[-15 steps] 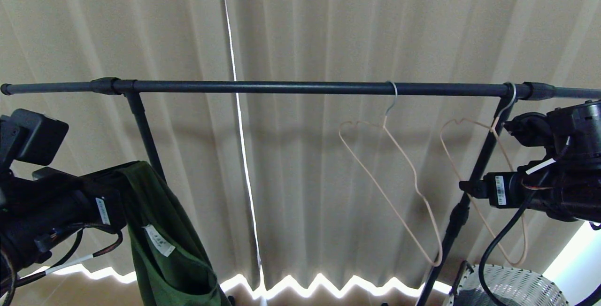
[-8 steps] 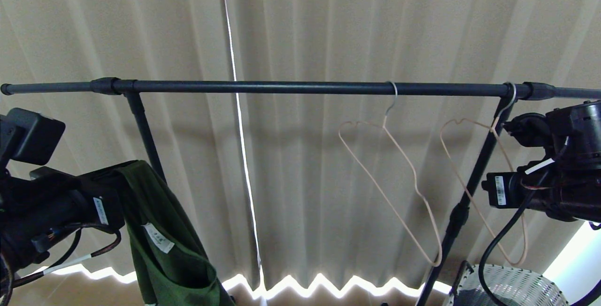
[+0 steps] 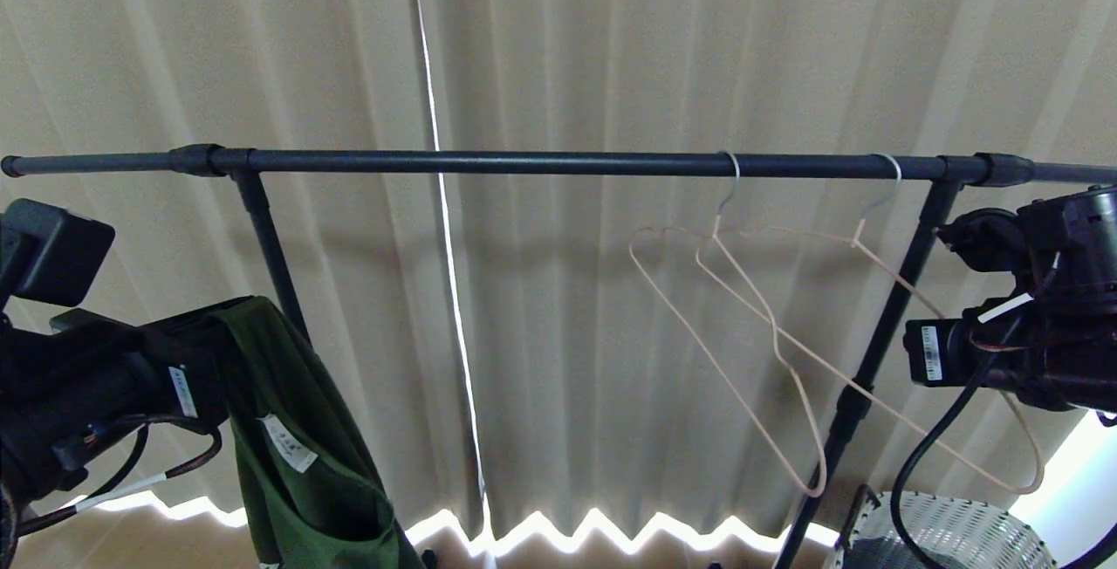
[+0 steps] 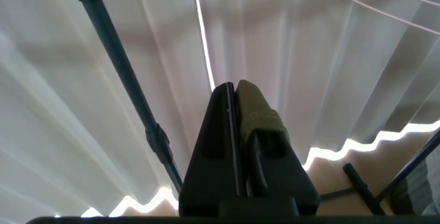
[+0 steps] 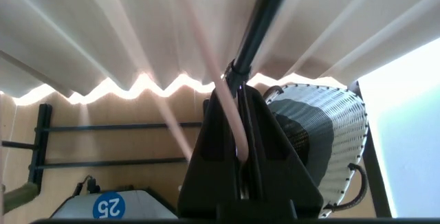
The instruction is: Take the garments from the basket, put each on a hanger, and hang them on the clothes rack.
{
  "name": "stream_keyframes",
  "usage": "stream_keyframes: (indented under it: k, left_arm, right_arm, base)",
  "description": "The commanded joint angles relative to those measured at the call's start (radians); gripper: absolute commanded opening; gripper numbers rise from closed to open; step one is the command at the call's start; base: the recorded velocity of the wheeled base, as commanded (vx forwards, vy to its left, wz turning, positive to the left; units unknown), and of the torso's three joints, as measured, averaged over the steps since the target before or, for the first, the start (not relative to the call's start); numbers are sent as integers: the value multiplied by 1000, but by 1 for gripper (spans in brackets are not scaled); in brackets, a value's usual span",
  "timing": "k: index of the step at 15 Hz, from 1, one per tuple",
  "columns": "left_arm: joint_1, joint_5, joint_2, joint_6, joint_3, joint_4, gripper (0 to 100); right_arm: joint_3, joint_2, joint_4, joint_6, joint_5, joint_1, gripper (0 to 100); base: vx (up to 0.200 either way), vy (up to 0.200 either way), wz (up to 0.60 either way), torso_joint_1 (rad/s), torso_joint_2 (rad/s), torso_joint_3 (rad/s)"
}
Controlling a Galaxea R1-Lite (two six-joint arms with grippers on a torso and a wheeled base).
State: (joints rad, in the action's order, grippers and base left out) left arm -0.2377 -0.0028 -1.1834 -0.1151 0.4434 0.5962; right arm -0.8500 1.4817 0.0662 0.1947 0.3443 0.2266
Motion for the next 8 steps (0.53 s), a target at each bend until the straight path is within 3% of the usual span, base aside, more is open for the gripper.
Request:
stream_keyframes:
  k: [1, 8]
  left_arm:
    - [0, 1, 2, 0, 0, 1, 0]
    - [0, 0, 2, 0, -2, 1, 0]
  right_arm:
    - [0, -6, -2, 2, -1, 0, 0]
    - [-3, -61, -80, -37, -1, 2, 0]
  base:
    - [0, 0, 0, 0, 0, 0]
    - [0, 0, 0, 0, 0, 0]
